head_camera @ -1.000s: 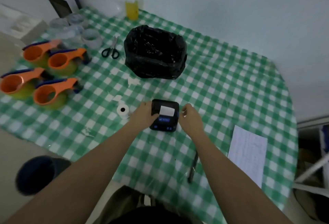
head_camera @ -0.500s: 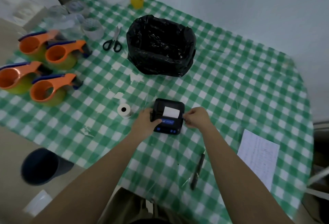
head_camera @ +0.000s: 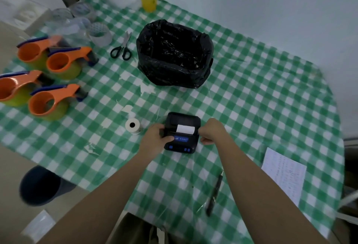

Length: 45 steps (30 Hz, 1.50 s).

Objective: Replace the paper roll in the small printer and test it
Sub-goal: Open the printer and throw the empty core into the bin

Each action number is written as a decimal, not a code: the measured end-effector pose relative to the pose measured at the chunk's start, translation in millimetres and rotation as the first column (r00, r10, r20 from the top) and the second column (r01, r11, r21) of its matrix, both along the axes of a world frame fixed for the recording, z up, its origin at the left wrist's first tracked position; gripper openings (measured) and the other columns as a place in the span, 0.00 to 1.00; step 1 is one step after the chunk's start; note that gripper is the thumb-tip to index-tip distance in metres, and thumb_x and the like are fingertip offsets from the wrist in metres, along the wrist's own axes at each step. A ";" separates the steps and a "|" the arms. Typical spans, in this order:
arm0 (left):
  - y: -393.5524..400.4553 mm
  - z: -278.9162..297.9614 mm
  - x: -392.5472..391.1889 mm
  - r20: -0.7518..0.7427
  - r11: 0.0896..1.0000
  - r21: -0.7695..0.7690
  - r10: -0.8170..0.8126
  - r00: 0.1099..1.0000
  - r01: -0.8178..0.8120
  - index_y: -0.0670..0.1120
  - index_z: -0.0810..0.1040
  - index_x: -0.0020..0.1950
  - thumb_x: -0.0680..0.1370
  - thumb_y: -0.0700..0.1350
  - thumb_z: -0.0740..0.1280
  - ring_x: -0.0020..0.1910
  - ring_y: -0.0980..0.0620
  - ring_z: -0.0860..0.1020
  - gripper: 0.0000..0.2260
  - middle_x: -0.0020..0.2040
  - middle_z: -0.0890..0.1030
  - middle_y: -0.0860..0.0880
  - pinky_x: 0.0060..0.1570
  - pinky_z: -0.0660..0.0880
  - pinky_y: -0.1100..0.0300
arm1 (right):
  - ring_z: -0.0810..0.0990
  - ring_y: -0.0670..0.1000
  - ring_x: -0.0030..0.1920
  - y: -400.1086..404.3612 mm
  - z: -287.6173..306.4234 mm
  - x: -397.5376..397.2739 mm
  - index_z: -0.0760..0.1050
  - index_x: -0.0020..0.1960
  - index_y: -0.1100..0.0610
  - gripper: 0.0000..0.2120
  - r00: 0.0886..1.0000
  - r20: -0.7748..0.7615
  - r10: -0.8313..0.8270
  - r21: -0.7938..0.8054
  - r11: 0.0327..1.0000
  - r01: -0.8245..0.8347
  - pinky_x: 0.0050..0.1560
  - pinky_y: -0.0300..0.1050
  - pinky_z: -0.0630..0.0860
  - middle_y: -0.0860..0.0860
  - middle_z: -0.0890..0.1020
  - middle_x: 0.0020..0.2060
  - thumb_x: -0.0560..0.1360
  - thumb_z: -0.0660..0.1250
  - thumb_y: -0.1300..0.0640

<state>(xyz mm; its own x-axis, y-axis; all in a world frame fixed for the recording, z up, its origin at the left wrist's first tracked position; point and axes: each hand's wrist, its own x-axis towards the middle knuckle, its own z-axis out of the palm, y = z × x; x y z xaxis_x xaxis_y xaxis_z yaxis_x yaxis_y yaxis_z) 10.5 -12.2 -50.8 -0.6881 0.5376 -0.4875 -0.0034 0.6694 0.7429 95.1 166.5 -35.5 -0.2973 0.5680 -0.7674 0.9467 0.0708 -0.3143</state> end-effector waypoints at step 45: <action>136.8 139.2 -139.5 -0.512 0.958 -0.024 -0.256 0.820 0.285 0.47 0.66 0.33 0.77 0.45 0.63 0.42 0.44 0.71 0.13 0.40 0.70 0.45 0.44 0.68 0.50 | 0.77 0.47 0.39 24.5 106.8 -75.1 0.75 0.53 0.53 0.08 0.615 -0.775 -0.148 0.077 0.943 0.324 0.40 0.42 0.74 0.47 0.78 0.39 0.77 0.61 0.52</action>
